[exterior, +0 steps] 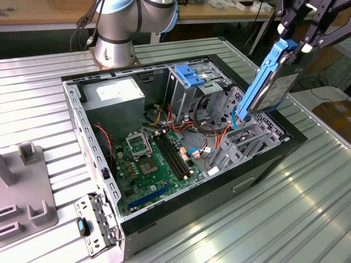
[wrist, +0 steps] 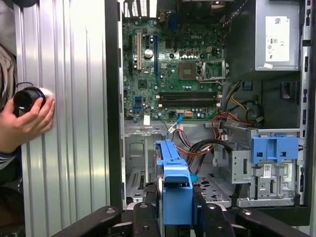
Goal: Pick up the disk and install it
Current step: 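Pick up the disk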
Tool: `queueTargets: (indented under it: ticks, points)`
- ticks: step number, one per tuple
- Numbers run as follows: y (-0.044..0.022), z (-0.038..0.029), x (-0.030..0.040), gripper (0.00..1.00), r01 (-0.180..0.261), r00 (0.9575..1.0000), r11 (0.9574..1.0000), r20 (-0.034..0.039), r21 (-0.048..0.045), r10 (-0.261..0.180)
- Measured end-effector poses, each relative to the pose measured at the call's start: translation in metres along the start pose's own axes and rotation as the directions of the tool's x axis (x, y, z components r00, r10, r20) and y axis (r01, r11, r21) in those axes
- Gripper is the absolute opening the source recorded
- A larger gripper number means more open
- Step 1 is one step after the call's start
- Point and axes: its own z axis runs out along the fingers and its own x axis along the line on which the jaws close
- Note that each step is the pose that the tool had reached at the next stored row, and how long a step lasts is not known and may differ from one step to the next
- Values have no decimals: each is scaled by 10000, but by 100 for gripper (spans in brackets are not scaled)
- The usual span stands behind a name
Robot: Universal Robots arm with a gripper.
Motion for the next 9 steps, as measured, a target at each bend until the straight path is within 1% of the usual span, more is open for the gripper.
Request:
queueTargets:
  ticks: [1,2,4,9]
  points:
    - [-1,18,1,37,-1,10000,10000,-1,0,1]
    - [-14,56,5,37,-2,10000,10000,-1,0,2]
    - [-58,92,9,37,-10,10000,10000,-3,0,10]
    - [-65,103,10,37,-12,10000,10000,0,0,12]
